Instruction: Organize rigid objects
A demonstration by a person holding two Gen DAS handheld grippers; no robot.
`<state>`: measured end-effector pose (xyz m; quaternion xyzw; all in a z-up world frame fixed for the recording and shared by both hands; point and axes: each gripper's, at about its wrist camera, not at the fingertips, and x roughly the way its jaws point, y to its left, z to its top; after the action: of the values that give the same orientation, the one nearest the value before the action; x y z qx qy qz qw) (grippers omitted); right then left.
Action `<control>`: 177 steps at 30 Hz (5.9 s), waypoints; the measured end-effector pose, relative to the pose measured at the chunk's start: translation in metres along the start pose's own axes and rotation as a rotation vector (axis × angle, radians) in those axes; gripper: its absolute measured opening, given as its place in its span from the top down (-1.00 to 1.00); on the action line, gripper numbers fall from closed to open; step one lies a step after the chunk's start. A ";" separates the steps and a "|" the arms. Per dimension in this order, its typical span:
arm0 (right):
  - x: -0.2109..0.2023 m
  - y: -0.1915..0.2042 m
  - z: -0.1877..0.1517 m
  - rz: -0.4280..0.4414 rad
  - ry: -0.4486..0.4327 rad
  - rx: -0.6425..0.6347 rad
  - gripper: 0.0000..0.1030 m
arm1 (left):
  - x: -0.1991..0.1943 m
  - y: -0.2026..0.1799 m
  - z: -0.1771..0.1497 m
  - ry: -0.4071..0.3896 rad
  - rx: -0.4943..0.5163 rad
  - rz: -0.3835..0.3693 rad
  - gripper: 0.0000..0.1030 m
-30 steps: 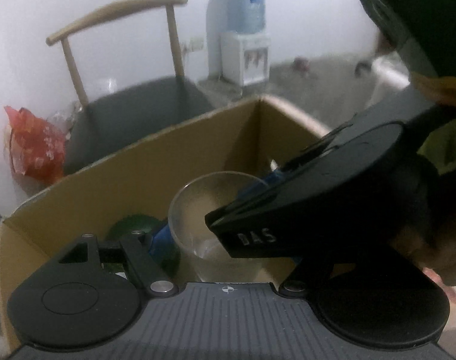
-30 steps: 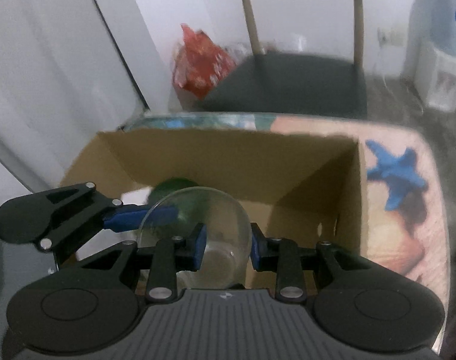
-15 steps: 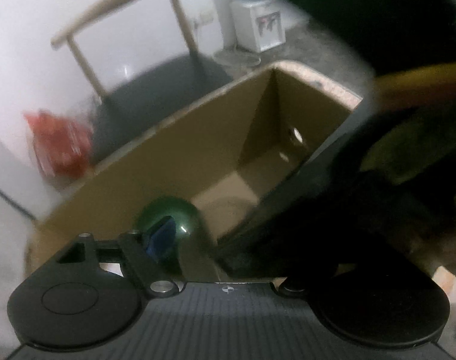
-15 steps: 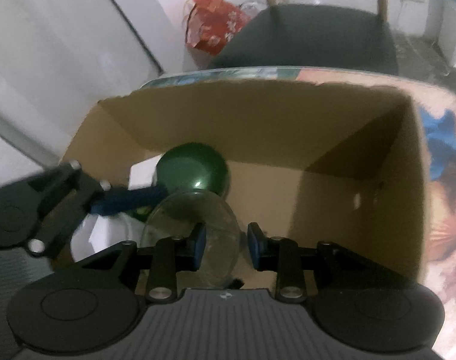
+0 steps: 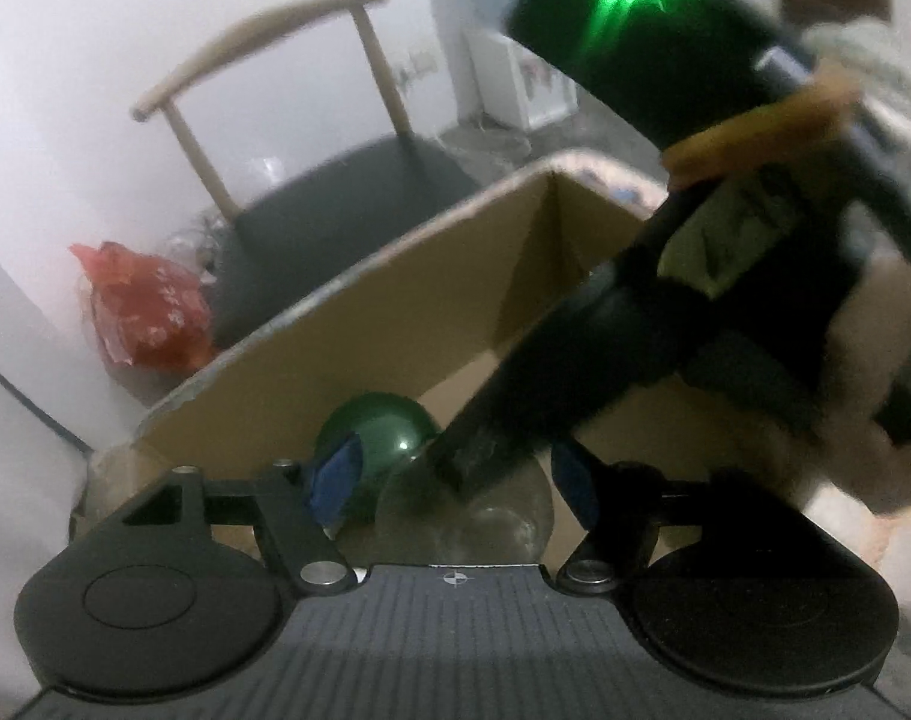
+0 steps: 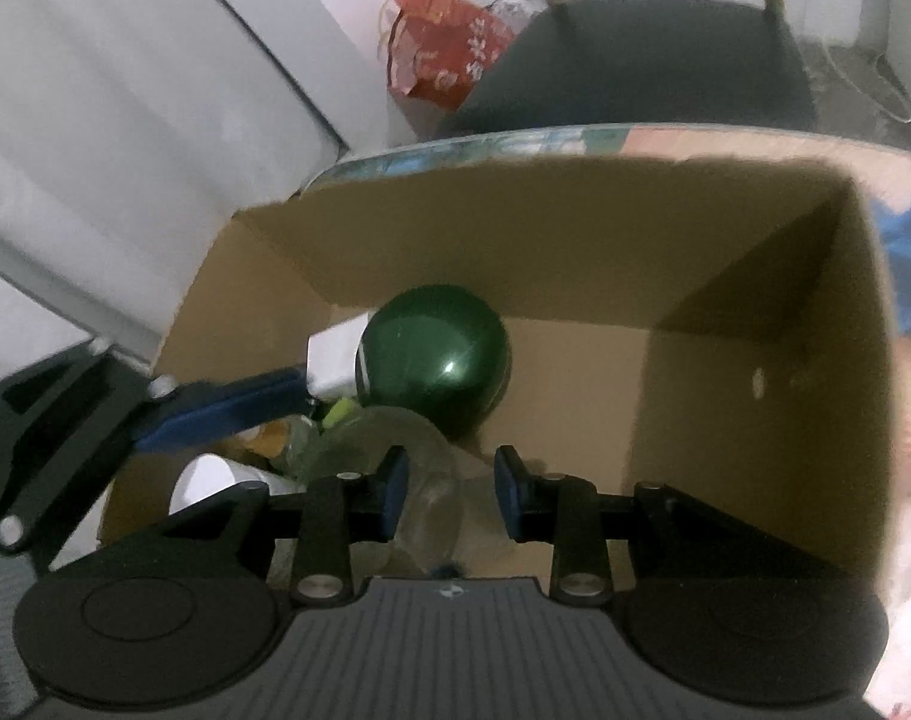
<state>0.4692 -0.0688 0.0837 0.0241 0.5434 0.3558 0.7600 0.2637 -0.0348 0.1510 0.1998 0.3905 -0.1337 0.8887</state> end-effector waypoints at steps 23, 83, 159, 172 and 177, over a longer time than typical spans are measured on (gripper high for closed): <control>-0.136 0.016 -0.206 0.153 -0.367 -0.022 -0.19 | -0.055 -0.099 -0.194 -0.324 -0.415 -0.213 -0.74; -0.159 0.057 -0.206 0.029 -0.475 -0.303 -0.23 | -0.087 -0.072 -0.088 -0.482 -0.126 -0.195 -0.08; 0.025 -0.037 0.021 -0.044 -0.058 0.018 -0.08 | 0.085 0.023 0.051 0.202 0.038 -0.139 -0.31; -0.058 0.010 -0.004 -0.130 -0.223 -0.188 -0.22 | -0.008 0.019 0.024 -0.034 -0.013 -0.075 -0.67; -0.108 0.020 -0.056 -0.067 -0.224 -0.385 -0.22 | -0.059 0.019 -0.031 -0.155 0.079 -0.223 -0.66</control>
<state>0.3949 -0.1348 0.1567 -0.1003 0.3782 0.4226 0.8175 0.2118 0.0008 0.1809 0.1791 0.3350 -0.2618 0.8872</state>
